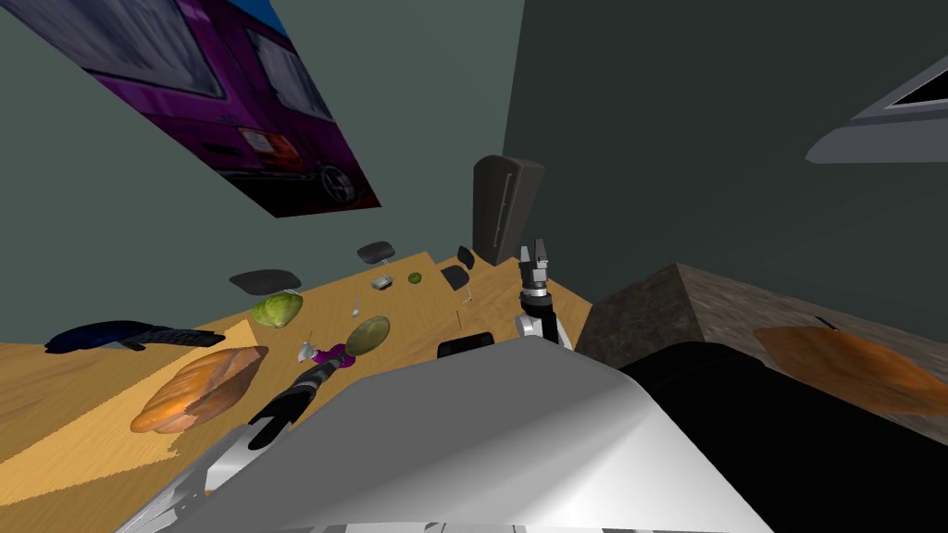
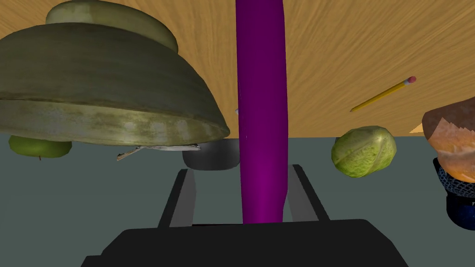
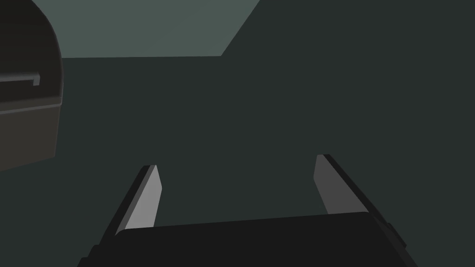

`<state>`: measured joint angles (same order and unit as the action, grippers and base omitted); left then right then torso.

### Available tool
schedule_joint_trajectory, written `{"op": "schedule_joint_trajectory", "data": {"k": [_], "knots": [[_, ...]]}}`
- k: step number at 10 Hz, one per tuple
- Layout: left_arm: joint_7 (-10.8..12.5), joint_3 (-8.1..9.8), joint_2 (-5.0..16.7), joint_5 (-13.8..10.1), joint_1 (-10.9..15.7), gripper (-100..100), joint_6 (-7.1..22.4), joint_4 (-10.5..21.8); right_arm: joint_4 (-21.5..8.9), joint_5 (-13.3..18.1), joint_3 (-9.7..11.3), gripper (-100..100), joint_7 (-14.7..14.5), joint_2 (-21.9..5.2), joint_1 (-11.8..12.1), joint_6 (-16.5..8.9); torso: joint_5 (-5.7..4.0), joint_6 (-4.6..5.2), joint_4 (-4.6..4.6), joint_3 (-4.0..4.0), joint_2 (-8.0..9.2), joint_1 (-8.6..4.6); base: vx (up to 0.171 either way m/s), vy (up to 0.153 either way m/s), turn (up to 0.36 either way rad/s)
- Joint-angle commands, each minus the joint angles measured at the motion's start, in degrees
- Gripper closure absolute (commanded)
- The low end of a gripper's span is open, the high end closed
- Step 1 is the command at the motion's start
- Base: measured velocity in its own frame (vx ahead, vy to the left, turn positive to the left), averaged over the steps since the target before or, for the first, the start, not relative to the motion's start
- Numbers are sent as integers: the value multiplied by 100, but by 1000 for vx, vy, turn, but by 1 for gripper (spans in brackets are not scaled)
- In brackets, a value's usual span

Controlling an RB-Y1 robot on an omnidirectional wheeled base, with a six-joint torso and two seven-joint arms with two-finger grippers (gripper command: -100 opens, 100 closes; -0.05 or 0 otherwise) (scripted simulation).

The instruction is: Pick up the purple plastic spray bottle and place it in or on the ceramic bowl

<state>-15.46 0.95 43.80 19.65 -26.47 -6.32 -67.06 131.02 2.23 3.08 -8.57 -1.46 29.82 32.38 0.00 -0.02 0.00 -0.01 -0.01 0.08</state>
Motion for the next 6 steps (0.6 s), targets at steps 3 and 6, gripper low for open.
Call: {"op": "schedule_joint_trajectory", "data": {"k": [3,6], "knots": [[0,6,4,0,-1,100,8,3,0,0,0,0,0,0,0,0,5,5,0,0,0,-4,0,3,5],[89,-1,159,-55,-178,100,-20,-176,0,0,0,0,0,0,0,0,4,5,0,0,1,-5,-9,-14,26]]}}
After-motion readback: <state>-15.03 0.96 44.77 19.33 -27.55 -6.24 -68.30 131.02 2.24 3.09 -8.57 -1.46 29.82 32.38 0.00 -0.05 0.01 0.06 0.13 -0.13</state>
